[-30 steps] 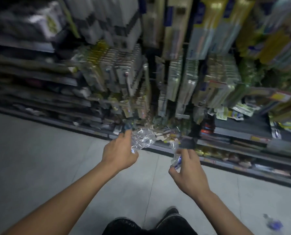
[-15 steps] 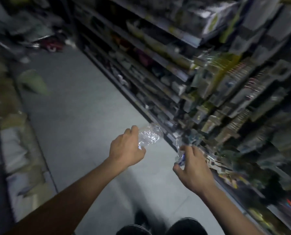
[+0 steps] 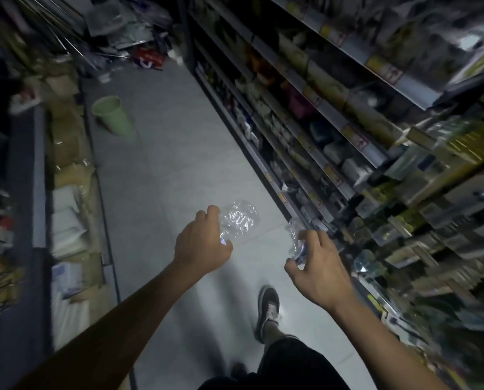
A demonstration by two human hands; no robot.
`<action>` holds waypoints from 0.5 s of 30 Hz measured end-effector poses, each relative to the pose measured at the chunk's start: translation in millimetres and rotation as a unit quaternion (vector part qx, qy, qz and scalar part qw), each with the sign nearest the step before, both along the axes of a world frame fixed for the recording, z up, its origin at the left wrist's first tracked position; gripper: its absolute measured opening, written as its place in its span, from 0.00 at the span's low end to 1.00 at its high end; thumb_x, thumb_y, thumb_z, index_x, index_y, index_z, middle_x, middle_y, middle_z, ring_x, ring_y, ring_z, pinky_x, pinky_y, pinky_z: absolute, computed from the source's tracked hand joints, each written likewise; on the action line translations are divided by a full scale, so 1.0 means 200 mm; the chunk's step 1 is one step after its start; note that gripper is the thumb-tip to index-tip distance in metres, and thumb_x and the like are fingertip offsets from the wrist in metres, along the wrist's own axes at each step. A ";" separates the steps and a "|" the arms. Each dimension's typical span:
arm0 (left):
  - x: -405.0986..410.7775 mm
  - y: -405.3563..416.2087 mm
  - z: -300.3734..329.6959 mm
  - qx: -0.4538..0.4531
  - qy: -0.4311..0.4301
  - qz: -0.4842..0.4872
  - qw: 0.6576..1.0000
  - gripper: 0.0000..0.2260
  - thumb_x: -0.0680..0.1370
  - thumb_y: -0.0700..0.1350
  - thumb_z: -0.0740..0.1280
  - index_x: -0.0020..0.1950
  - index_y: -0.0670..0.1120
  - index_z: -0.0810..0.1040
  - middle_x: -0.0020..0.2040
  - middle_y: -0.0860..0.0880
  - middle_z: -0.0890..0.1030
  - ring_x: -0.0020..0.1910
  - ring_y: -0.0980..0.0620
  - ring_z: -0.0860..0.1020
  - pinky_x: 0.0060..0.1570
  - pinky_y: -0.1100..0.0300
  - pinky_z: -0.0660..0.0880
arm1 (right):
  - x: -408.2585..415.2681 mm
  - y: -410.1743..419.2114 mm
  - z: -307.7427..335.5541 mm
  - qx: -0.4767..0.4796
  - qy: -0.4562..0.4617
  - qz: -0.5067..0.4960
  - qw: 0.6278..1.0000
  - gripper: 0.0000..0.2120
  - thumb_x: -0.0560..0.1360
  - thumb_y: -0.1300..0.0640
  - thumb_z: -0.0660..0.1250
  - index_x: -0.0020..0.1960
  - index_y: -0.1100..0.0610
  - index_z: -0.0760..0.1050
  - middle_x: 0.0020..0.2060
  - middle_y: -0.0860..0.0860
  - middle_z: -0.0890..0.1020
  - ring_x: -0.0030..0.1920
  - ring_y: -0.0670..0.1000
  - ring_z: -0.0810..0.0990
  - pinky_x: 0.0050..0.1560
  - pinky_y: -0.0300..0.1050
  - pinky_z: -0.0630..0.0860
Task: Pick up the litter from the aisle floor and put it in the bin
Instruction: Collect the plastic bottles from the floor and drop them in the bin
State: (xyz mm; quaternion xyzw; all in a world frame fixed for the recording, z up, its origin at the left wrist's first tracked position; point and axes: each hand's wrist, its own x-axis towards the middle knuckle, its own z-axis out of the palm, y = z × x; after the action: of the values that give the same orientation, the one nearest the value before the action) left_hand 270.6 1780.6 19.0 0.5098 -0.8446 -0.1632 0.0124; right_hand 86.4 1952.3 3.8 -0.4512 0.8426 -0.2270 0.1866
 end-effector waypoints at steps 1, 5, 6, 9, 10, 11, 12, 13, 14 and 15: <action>-0.04 -0.05 0.00 0.002 0.006 0.008 1.000 0.26 0.70 0.52 0.70 0.65 0.51 0.65 0.55 0.48 0.74 0.50 0.41 0.79 0.45 0.52 0.77 | -0.05 -0.06 -0.01 -0.009 -0.011 0.003 1.000 0.23 0.72 0.49 0.69 0.64 0.50 0.67 0.59 0.48 0.71 0.58 0.53 0.73 0.51 0.45 0.72; -0.17 -0.25 0.02 0.012 0.017 0.057 0.998 0.29 0.68 0.52 0.70 0.66 0.51 0.64 0.56 0.48 0.73 0.51 0.41 0.79 0.49 0.51 0.78 | -0.24 -0.32 0.00 -0.018 -0.045 0.011 0.999 0.20 0.73 0.47 0.69 0.61 0.50 0.69 0.53 0.47 0.70 0.54 0.52 0.73 0.49 0.47 0.73; -0.19 -0.30 0.03 0.014 0.020 0.070 0.997 0.30 0.68 0.51 0.70 0.67 0.51 0.64 0.57 0.48 0.72 0.52 0.41 0.79 0.50 0.51 0.78 | -0.27 -0.39 0.00 -0.018 -0.047 0.021 0.999 0.19 0.73 0.46 0.69 0.60 0.49 0.69 0.53 0.47 0.71 0.54 0.51 0.73 0.50 0.48 0.73; -0.25 -0.43 0.05 0.018 0.050 0.116 0.992 0.32 0.65 0.51 0.69 0.68 0.51 0.64 0.56 0.49 0.71 0.53 0.43 0.78 0.51 0.48 0.79 | -0.38 -0.60 0.02 -0.018 -0.056 0.069 0.996 0.18 0.74 0.44 0.68 0.61 0.49 0.69 0.53 0.46 0.71 0.52 0.49 0.73 0.51 0.47 0.73; -0.26 -0.48 0.05 0.017 0.059 0.132 0.989 0.33 0.64 0.51 0.68 0.68 0.51 0.64 0.56 0.49 0.71 0.54 0.43 0.78 0.51 0.47 0.79 | -0.41 -0.68 0.02 -0.015 -0.061 0.084 0.994 0.18 0.75 0.44 0.68 0.61 0.49 0.69 0.54 0.46 0.71 0.52 0.49 0.73 0.52 0.46 0.73; -0.26 -0.52 0.06 0.008 0.070 0.144 0.987 0.34 0.63 0.52 0.67 0.68 0.49 0.64 0.55 0.48 0.71 0.53 0.43 0.77 0.51 0.47 0.79 | -0.44 -0.75 0.02 -0.012 -0.066 0.097 0.993 0.18 0.75 0.44 0.67 0.62 0.49 0.69 0.54 0.46 0.70 0.53 0.48 0.74 0.53 0.46 0.73; -0.26 -0.56 0.06 -0.006 0.077 0.150 0.986 0.34 0.62 0.52 0.66 0.68 0.47 0.65 0.55 0.47 0.71 0.52 0.42 0.77 0.49 0.47 0.79 | -0.46 -0.83 0.02 -0.010 -0.069 0.108 0.992 0.18 0.76 0.45 0.67 0.62 0.49 0.69 0.55 0.45 0.70 0.54 0.48 0.74 0.54 0.46 0.74; -0.25 -0.60 0.04 -0.015 0.083 0.150 0.985 0.35 0.62 0.51 0.65 0.68 0.45 0.66 0.54 0.46 0.72 0.51 0.41 0.77 0.48 0.47 0.79 | -0.47 -0.90 0.02 -0.011 -0.071 0.119 0.990 0.18 0.75 0.45 0.67 0.62 0.49 0.69 0.55 0.45 0.70 0.54 0.48 0.74 0.55 0.47 0.75; -0.23 -0.64 0.03 -0.017 0.083 0.149 0.985 0.35 0.63 0.51 0.65 0.69 0.44 0.66 0.54 0.46 0.72 0.50 0.41 0.77 0.47 0.48 0.79 | -0.48 -0.97 0.01 -0.012 -0.074 0.131 0.988 0.18 0.75 0.45 0.67 0.61 0.48 0.69 0.54 0.45 0.70 0.54 0.48 0.74 0.55 0.47 0.75; -0.21 -0.69 0.02 -0.016 0.080 0.146 0.986 0.35 0.63 0.52 0.66 0.69 0.44 0.66 0.53 0.46 0.72 0.49 0.42 0.76 0.47 0.48 0.79 | -0.48 -1.05 0.01 -0.013 -0.077 0.145 0.986 0.17 0.75 0.45 0.68 0.61 0.48 0.69 0.54 0.45 0.70 0.53 0.48 0.75 0.55 0.48 0.76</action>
State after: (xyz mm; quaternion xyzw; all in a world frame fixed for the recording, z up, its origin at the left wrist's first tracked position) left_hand 228.9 1642.6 23.6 0.6124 -0.7602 -0.1860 0.1115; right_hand -9.3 1741.7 6.6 -0.5520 0.7484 -0.2429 0.2759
